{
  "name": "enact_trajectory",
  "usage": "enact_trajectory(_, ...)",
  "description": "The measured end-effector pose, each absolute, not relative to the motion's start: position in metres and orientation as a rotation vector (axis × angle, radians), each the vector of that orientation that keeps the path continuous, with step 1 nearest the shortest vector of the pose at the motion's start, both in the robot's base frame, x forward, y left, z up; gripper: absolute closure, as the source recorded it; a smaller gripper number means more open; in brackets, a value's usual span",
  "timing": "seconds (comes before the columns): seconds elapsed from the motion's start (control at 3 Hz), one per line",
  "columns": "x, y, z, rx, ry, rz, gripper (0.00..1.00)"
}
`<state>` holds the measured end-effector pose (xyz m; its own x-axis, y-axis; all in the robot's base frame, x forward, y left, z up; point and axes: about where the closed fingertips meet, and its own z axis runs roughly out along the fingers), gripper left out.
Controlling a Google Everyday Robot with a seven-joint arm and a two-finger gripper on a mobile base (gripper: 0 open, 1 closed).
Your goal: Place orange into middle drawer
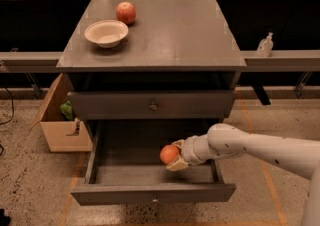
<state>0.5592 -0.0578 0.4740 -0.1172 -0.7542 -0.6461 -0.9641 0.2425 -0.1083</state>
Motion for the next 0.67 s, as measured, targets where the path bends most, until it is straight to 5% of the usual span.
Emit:
enact_trajectory(0.33,0.57,-0.055,0.449,-1.589,1.952,0.409,1.0)
enact_trajectory(0.67,0.578,-0.052,0.428,-1.601,1.986,0.379,0.82)
